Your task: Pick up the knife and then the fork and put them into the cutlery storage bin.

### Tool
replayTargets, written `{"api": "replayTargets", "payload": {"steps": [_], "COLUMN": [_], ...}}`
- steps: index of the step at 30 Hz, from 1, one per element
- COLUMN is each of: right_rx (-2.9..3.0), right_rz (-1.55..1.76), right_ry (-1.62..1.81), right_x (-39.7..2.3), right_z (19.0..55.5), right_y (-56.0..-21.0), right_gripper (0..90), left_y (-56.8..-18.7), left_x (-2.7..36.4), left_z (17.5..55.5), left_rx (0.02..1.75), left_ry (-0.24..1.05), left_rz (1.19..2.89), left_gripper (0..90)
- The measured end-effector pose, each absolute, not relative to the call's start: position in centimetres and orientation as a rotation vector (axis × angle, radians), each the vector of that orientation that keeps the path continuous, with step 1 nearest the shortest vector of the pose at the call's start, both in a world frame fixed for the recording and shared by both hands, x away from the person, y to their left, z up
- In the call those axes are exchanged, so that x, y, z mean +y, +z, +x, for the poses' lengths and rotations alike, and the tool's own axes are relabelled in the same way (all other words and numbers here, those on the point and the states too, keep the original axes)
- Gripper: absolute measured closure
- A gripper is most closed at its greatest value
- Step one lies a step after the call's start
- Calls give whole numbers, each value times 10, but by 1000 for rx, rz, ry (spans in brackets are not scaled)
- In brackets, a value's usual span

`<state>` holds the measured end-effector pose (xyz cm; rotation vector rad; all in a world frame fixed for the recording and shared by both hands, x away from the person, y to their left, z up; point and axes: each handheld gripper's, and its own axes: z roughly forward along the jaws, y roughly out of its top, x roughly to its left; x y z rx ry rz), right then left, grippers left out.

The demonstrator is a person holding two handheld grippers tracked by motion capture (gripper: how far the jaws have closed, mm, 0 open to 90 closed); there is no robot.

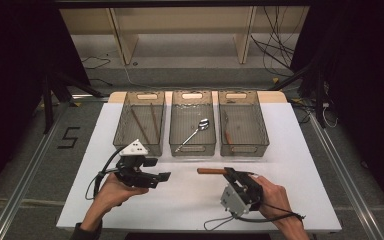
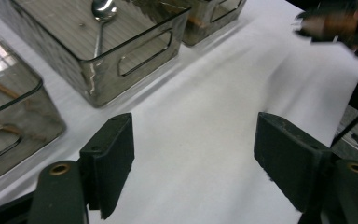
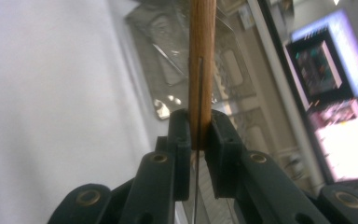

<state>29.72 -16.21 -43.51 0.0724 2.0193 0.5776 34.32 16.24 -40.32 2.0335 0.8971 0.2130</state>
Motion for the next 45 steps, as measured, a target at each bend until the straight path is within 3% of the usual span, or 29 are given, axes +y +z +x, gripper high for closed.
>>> {"api": "replayTargets", "payload": {"steps": [12, 17, 23, 45], "right_rx": [2247, 2298, 2325, 2216], "right_rz": [728, 1005, 1255, 1575], "right_ry": [990, 1173, 1275, 1308], "right_x": [-196, -213, -229, -236], "right_z": [368, 404, 440, 521], "right_y": [-371, -359, -356, -344], "right_gripper": [812, 812, 812, 812], "left_y": [-439, -446, -456, -470], "left_x": [178, 183, 188, 194], "left_z": [326, 321, 319, 313], "left_rx": [888, 884, 921, 944], "left_ry": [359, 436, 430, 464], "left_rz": [1937, 1898, 1889, 1851], "left_gripper": [234, 227, 219, 205]}}
